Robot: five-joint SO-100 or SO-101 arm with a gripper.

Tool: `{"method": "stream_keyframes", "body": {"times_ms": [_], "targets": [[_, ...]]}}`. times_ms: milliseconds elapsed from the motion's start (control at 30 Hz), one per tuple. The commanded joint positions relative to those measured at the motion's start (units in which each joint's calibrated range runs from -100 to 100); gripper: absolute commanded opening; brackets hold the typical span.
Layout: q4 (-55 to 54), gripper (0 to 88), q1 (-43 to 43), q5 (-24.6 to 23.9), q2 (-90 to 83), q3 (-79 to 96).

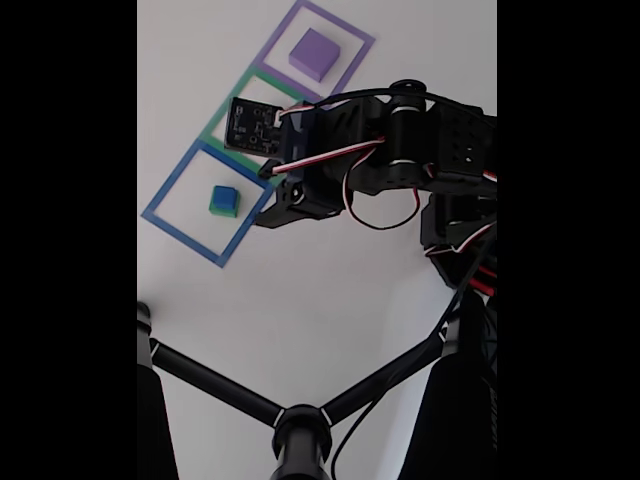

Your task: Tower of hanoi

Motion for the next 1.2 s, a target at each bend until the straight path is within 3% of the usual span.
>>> {"method": "stream_keyframes", "body": {"times_ms": [0,367,667,1167], "targets": [[-11.66,26.7,1.66,0.59,-0.19,6.41],[-47.04,33.7,4.73,0.59,2.88,30.32],[-69.96,39.5,5.97,0.59,14.18,37.05],[-89.64,39.1,7.03,0.59,30.41,37.96]]}}
